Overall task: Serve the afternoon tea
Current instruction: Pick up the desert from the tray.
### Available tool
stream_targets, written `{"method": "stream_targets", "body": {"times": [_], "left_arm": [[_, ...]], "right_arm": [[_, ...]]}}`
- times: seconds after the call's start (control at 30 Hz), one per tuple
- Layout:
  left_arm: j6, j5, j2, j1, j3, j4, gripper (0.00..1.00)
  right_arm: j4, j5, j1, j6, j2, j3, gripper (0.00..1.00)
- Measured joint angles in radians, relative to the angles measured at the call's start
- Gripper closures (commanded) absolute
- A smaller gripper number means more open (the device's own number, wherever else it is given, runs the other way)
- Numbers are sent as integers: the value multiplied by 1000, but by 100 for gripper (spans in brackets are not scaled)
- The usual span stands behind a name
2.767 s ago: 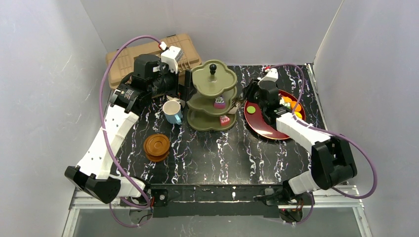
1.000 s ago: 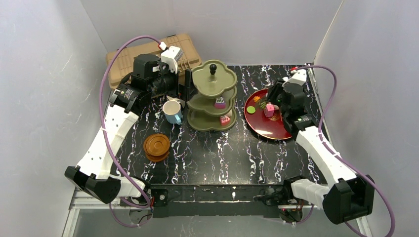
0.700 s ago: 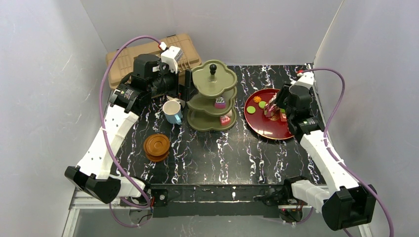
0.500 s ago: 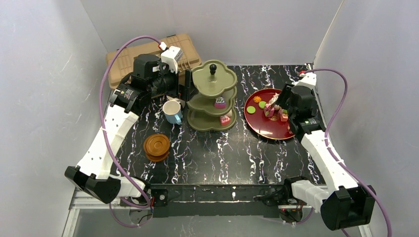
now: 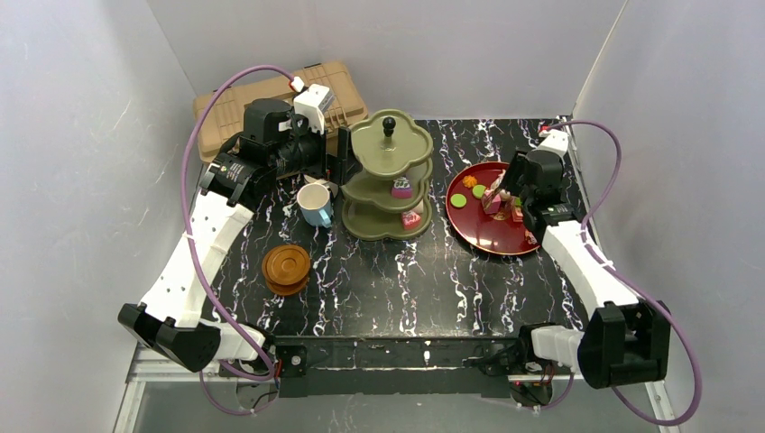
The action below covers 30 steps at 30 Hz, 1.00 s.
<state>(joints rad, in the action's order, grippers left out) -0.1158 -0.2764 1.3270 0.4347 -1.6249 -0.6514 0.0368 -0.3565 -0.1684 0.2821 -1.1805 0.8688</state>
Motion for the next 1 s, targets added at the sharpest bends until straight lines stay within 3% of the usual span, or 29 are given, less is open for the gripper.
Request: {"method": "stream_targets", "body": {"times": [0.6, 1.0], "left_arm": [[1, 3, 0, 0, 0, 0, 2], [0, 2, 0, 0, 0, 0, 2]], "right_arm": [[-70, 76, 6, -1, -116, 16, 54], [-61, 69, 6, -45, -160, 67, 42]]}}
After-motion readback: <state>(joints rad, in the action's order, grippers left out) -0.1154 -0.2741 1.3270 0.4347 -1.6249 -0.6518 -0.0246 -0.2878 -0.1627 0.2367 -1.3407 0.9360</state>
